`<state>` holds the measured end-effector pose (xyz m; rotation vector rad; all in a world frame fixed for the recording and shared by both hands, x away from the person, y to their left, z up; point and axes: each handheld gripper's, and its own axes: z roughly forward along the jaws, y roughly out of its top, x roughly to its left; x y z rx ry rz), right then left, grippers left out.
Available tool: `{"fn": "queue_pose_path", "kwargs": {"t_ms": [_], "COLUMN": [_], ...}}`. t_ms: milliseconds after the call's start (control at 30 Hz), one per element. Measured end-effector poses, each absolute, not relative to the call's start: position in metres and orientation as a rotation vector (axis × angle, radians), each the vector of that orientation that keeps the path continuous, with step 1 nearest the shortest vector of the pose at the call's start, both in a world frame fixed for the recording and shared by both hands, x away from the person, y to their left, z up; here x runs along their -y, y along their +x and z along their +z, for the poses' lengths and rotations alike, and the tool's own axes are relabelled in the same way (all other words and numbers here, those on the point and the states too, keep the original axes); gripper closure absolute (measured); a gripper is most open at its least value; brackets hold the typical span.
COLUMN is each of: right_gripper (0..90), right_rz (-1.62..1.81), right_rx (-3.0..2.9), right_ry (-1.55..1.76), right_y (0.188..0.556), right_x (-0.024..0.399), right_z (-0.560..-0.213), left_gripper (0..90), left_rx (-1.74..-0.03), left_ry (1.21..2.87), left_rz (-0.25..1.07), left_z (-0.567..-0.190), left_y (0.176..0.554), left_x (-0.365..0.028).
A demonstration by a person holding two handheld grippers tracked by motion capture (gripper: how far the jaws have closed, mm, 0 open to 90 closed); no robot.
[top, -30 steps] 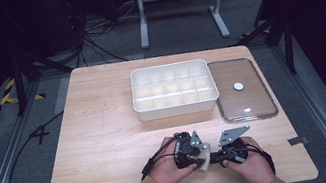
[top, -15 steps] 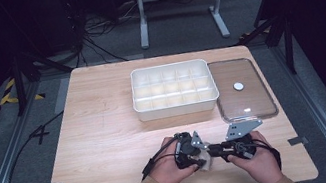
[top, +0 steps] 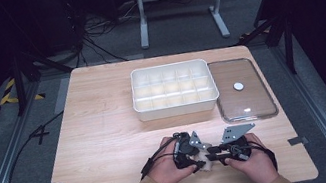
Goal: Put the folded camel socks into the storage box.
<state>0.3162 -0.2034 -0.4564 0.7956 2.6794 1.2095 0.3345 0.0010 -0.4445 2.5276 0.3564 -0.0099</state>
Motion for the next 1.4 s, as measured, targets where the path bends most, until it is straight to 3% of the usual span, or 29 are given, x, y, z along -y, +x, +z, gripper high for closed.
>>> {"fn": "queue_pose_path", "kwargs": {"t_ms": [267,600,933,1033,1067,1167,1400], "right_gripper": [67.9,64.1,62.8,58.9,52.8,47.4,39.9], "right_rz": [1.064,1.008,1.094,1.144,1.18,1.204,1.131], "right_rx": [-2.746,-2.749,-2.695,-2.617,-2.567,-2.525,-2.559], "right_ry": [0.763,0.764,0.891,0.952,0.998,1.041,1.084], "right_y": [0.318,0.317,0.317,0.319,0.32,0.322,0.33], "right_x": [0.202,0.198,0.212,0.214,0.211,0.206,0.199], "right_z": [-0.466,-0.466,-0.442,-0.437,-0.438,-0.443,-0.453], "left_gripper": [40.5,40.8,41.1,41.2,41.3,41.5,41.2], "left_rx": [-0.347,-0.361,-0.387,-0.384,-0.385,-0.387,-0.404], "left_ry": [2.554,2.561,2.571,2.57,2.574,2.574,2.576], "left_rz": [0.003,0.006,0.009,0.006,0.004,0.006,-0.004], "left_z": [-0.449,-0.45,-0.452,-0.453,-0.453,-0.453,-0.454], "left_y": [0.336,0.336,0.336,0.337,0.337,0.337,0.336], "left_x": [0.0,-0.001,-0.002,-0.002,-0.002,-0.001,-0.001]}}
